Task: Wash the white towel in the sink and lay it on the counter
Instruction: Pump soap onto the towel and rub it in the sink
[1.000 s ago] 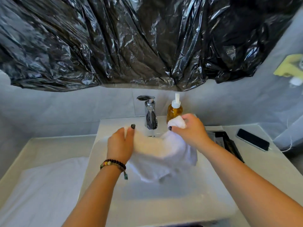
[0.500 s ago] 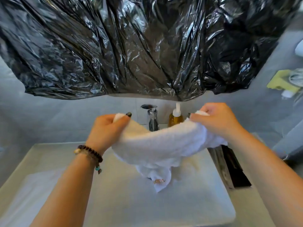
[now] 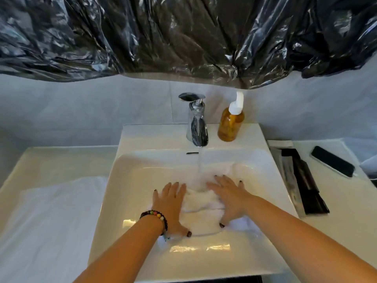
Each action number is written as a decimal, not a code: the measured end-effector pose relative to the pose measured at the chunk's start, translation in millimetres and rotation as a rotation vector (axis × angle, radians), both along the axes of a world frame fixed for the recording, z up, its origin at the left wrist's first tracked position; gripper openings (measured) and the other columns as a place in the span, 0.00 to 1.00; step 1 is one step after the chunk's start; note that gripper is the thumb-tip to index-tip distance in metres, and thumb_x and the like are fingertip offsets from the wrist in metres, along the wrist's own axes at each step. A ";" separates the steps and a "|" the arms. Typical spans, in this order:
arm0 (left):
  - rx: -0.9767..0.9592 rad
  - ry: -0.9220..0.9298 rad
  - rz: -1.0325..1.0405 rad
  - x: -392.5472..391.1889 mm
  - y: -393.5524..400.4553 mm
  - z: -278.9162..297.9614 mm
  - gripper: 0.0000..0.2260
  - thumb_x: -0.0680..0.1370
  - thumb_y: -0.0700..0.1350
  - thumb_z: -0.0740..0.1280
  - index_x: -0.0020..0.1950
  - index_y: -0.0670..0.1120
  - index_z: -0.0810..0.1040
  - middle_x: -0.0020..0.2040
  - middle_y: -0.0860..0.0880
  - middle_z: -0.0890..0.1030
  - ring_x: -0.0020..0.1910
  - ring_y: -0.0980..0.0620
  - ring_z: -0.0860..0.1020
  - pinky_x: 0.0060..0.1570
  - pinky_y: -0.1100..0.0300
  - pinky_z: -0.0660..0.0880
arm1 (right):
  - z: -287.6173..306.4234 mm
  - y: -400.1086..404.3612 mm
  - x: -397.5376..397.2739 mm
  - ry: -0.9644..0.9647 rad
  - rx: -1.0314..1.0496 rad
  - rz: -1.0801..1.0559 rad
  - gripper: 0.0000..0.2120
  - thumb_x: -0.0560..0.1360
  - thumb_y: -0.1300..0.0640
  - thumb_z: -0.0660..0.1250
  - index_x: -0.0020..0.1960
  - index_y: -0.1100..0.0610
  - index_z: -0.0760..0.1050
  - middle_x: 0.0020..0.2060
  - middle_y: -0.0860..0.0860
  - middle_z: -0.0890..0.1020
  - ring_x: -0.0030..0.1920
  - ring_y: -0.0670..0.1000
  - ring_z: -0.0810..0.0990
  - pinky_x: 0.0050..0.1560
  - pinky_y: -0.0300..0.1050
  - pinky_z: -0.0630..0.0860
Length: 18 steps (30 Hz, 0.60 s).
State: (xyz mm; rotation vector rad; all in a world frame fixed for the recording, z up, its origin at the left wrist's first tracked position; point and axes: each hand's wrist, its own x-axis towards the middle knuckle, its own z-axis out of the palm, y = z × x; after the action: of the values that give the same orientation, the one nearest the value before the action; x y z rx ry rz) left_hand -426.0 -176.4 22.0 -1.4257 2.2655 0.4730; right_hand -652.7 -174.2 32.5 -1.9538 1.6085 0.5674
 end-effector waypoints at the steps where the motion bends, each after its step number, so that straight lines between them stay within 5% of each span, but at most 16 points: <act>1: -0.073 0.056 0.007 2.2 -2.4 -5.5 0.49 0.70 0.68 0.66 0.80 0.51 0.42 0.79 0.49 0.49 0.78 0.44 0.49 0.73 0.42 0.54 | -1.1 -3.1 1.1 -0.017 -0.049 -0.011 0.50 0.64 0.45 0.77 0.78 0.46 0.52 0.76 0.51 0.52 0.77 0.57 0.51 0.72 0.66 0.56; 3: -0.213 0.187 0.012 6.6 -2.1 -11.2 0.35 0.75 0.64 0.63 0.78 0.53 0.56 0.74 0.51 0.63 0.71 0.47 0.63 0.66 0.50 0.66 | -2.1 -7.1 1.8 -0.055 -0.177 -0.011 0.34 0.67 0.48 0.72 0.70 0.49 0.65 0.65 0.50 0.66 0.67 0.55 0.66 0.61 0.53 0.70; 6: -0.130 0.437 0.131 11.0 -3.4 -10.3 0.19 0.78 0.59 0.62 0.68 0.54 0.71 0.61 0.53 0.76 0.59 0.51 0.74 0.57 0.55 0.73 | 8.4 -11.2 4.9 -0.154 -0.230 -0.090 0.14 0.68 0.53 0.68 0.53 0.53 0.74 0.50 0.49 0.73 0.51 0.54 0.76 0.42 0.44 0.71; 9: 0.196 0.812 0.329 17.1 -14.9 16.0 0.12 0.76 0.59 0.66 0.47 0.51 0.78 0.41 0.55 0.79 0.40 0.55 0.76 0.46 0.58 0.74 | 35.9 -24.1 -0.7 -0.350 -0.126 -0.299 0.04 0.62 0.59 0.67 0.34 0.57 0.73 0.30 0.50 0.73 0.33 0.53 0.72 0.33 0.42 0.65; 11: 0.434 0.939 0.445 21.5 -28.5 42.6 0.13 0.75 0.57 0.69 0.42 0.47 0.79 0.38 0.54 0.78 0.37 0.56 0.75 0.43 0.61 0.72 | 55.2 -37.2 -9.9 -0.481 0.062 -0.383 0.07 0.59 0.59 0.66 0.30 0.61 0.69 0.26 0.51 0.68 0.32 0.51 0.65 0.34 0.46 0.63; 13: 0.579 0.825 0.556 25.8 -46.4 64.0 0.08 0.74 0.53 0.70 0.46 0.49 0.78 0.44 0.52 0.80 0.42 0.57 0.76 0.47 0.65 0.73 | 65.1 -49.4 -18.7 -0.490 0.180 -0.410 0.15 0.58 0.54 0.68 0.37 0.65 0.74 0.33 0.53 0.73 0.37 0.52 0.68 0.40 0.50 0.69; 14: 0.592 0.729 0.622 27.8 -56.2 69.7 0.15 0.71 0.58 0.68 0.47 0.48 0.77 0.48 0.49 0.81 0.44 0.54 0.76 0.50 0.64 0.73 | 66.6 -52.4 -20.9 -0.452 0.166 -0.434 0.16 0.63 0.53 0.70 0.44 0.65 0.79 0.39 0.54 0.77 0.40 0.53 0.72 0.44 0.50 0.72; 16: 0.396 0.466 0.544 29.2 -66.1 72.2 0.26 0.71 0.66 0.59 0.52 0.45 0.78 0.57 0.42 0.81 0.51 0.48 0.77 0.57 0.56 0.72 | 60.6 -53.7 -23.5 -0.251 -0.125 -0.433 0.16 0.75 0.53 0.65 0.60 0.59 0.77 0.53 0.55 0.80 0.50 0.54 0.77 0.51 0.47 0.74; 18: 0.119 0.343 0.558 30.2 -71.5 58.0 0.23 0.80 0.60 0.58 0.66 0.46 0.74 0.66 0.43 0.77 0.61 0.45 0.76 0.62 0.54 0.70 | 52.7 -42.1 -17.5 -0.131 -0.472 -0.421 0.18 0.79 0.54 0.60 0.69 0.55 0.70 0.62 0.54 0.77 0.59 0.56 0.76 0.56 0.48 0.75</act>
State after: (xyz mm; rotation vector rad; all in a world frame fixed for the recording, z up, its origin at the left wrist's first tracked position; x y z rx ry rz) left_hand -395.7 -247.9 79.9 -2.0375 2.0015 1.0761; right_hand -670.2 -216.3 85.2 -1.8197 2.1237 -0.1171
